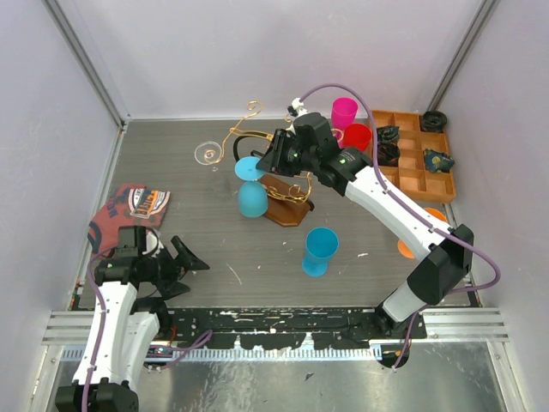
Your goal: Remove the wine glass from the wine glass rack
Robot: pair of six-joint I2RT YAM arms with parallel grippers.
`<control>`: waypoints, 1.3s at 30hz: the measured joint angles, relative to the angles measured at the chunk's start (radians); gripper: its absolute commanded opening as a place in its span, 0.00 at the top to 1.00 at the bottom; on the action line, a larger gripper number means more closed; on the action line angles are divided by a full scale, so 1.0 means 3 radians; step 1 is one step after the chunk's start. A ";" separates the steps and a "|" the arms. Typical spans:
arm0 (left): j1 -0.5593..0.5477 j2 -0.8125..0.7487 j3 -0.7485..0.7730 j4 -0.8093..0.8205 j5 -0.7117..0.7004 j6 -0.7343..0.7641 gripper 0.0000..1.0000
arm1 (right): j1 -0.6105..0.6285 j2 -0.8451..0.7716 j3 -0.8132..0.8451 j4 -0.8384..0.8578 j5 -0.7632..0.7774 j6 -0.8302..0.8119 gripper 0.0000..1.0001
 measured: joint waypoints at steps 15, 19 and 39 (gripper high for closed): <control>0.0000 0.0008 0.0000 0.0001 0.0000 0.0000 0.02 | -0.0001 0.0000 0.0000 -0.0001 -0.0038 -0.0004 0.69; 0.0000 0.0010 0.0000 0.0001 0.0001 0.0000 0.02 | -0.0001 -0.0001 0.0001 -0.0003 -0.0043 -0.0015 0.69; 0.0000 0.0024 0.0000 0.0001 0.0001 0.0000 0.02 | 0.0072 -0.0010 0.0095 0.0020 -0.0123 -0.0066 0.69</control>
